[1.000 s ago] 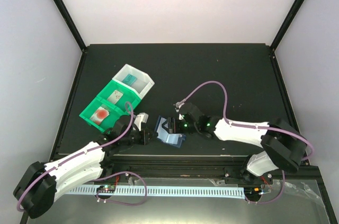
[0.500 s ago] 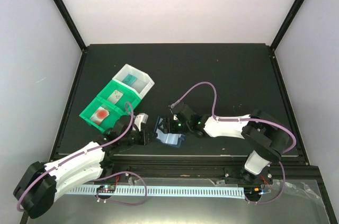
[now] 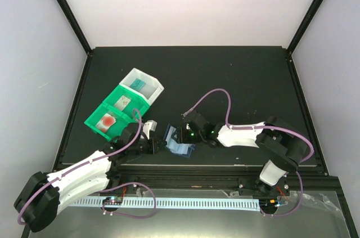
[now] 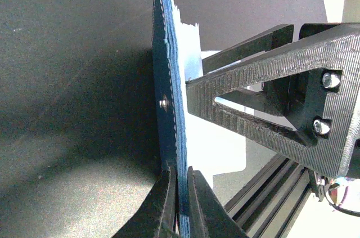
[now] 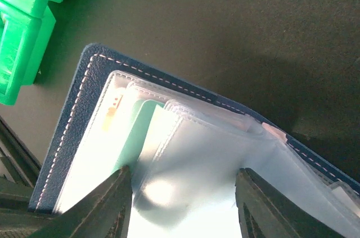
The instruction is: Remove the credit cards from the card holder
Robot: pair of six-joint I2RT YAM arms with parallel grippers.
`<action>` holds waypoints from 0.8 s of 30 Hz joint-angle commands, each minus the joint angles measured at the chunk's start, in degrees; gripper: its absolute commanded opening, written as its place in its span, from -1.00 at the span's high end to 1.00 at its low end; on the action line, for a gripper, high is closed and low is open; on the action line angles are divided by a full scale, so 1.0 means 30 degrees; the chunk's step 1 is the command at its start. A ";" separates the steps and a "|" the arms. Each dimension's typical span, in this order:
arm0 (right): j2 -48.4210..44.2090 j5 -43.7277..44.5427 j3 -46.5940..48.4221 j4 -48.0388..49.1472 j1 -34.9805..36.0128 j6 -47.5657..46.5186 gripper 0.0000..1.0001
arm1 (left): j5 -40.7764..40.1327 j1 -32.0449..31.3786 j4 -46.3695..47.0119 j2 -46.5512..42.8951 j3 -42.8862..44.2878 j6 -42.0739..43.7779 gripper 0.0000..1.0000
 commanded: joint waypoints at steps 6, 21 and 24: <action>-0.0800 0.1227 -0.0503 -0.0334 0.0083 -0.0353 0.02 | -0.0058 -0.0133 0.0680 -0.0562 -0.0071 0.0014 0.97; -0.3786 0.3986 -0.1704 -0.3437 0.0081 -0.0934 0.20 | -0.0054 -0.0143 0.0270 -0.1100 -0.0011 -0.0159 0.97; -0.5233 0.3854 -0.1687 -0.3879 0.0094 -0.0976 0.13 | -0.0081 -0.0153 0.0242 -0.1201 -0.0007 -0.0186 0.97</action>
